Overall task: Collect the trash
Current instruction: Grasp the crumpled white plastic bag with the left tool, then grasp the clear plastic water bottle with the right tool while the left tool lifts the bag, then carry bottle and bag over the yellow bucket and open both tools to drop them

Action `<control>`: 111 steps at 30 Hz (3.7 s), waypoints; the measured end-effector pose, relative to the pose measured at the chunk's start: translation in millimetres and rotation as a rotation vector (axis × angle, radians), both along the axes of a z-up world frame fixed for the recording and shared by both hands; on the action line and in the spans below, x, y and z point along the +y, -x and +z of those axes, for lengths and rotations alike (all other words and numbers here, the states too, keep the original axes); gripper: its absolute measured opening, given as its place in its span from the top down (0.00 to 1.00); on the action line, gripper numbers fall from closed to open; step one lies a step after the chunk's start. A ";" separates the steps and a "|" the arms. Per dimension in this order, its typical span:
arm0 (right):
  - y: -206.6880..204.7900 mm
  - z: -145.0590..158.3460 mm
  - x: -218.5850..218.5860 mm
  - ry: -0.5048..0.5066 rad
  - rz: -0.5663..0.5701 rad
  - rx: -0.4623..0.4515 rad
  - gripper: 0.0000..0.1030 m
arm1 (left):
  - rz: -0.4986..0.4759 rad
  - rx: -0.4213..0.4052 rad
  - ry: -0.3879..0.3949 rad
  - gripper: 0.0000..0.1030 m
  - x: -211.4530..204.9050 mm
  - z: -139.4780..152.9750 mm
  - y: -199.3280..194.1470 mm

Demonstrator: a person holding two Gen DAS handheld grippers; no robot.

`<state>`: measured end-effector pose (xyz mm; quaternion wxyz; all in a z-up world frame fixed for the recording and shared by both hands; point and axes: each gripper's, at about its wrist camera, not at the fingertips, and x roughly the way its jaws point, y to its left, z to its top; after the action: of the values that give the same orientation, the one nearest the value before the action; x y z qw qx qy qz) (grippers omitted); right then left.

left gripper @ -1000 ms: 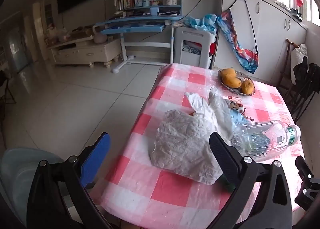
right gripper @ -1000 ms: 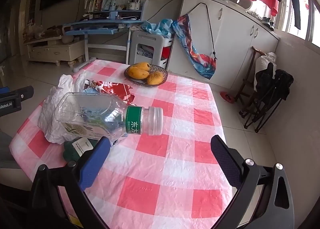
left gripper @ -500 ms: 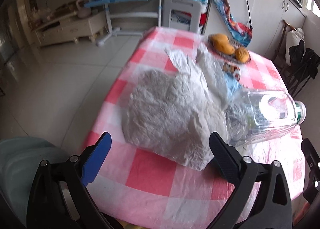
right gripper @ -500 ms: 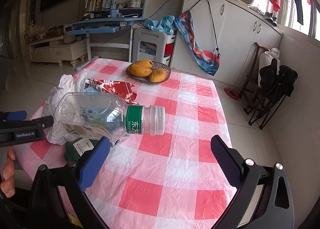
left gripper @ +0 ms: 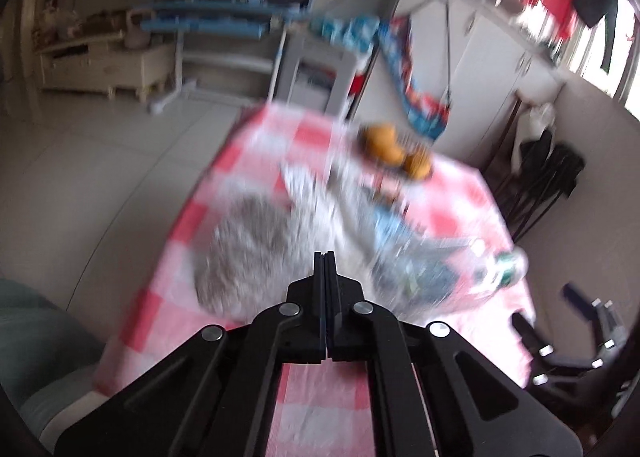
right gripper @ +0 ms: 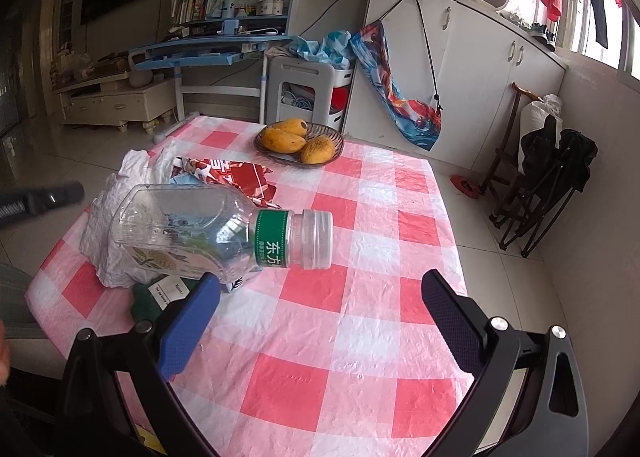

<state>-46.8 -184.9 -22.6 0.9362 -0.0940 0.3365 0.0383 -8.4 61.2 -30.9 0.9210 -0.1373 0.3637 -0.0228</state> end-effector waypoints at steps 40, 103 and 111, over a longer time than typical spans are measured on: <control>3.8 0.3 17.6 0.017 0.084 0.024 0.06 | 0.047 -0.209 0.225 0.98 36.9 40.4 31.1; 58.5 22.9 74.5 -0.114 0.981 0.056 0.45 | 0.006 -0.233 0.151 0.98 46.2 60.2 43.7; 109.7 -12.9 112.2 -0.111 1.227 0.219 0.45 | 0.044 -0.218 0.108 0.98 54.1 62.9 90.6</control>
<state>-156.4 -72.7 -35.5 0.7073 -0.2169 0.3127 0.5958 -99.1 115.3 32.0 0.9467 -0.1914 0.2564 -0.0370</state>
